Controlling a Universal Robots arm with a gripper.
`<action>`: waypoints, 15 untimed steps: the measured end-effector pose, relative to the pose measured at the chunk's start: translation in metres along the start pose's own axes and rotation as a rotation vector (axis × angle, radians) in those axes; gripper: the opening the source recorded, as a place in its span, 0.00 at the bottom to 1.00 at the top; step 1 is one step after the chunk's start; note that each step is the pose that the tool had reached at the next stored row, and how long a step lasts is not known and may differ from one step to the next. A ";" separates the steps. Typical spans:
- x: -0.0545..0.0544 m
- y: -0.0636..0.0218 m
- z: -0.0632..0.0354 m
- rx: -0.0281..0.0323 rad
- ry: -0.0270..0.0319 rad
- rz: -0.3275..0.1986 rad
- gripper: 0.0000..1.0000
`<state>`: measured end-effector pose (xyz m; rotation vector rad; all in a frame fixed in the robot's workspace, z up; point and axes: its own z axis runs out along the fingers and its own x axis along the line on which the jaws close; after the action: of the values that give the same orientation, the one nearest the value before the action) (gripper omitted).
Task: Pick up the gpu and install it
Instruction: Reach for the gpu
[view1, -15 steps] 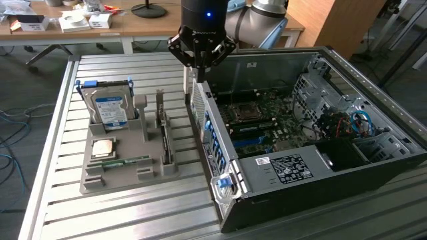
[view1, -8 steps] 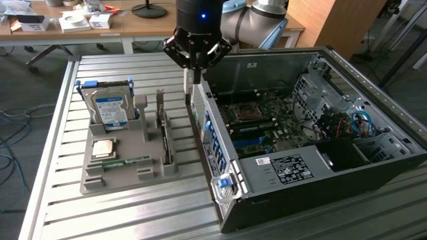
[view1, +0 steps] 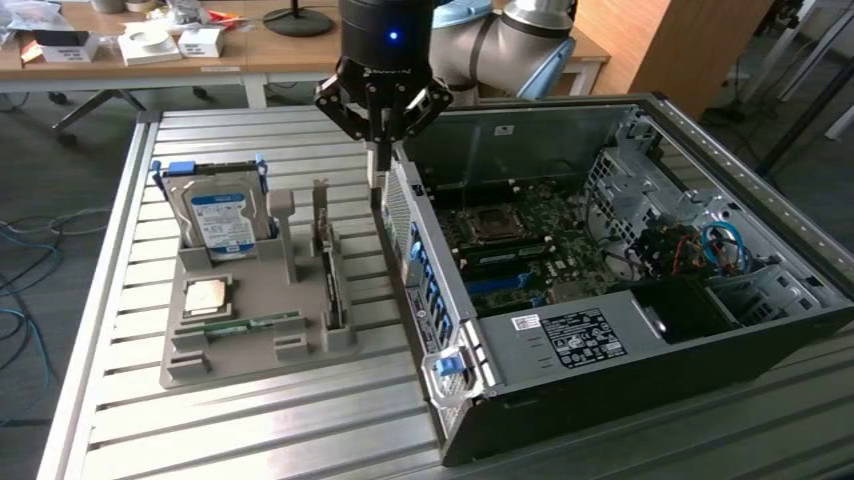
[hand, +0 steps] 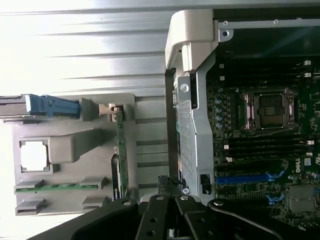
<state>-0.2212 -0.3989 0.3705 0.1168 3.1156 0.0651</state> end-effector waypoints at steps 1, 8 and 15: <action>0.001 -0.0001 0.0003 0.0000 0.0000 0.000 0.11; 0.013 -0.0010 0.0021 0.0001 0.0000 0.000 0.11; 0.025 -0.0021 0.0037 0.0000 0.0000 0.000 0.11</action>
<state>-0.2465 -0.3989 0.3662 0.1170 3.1156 0.0651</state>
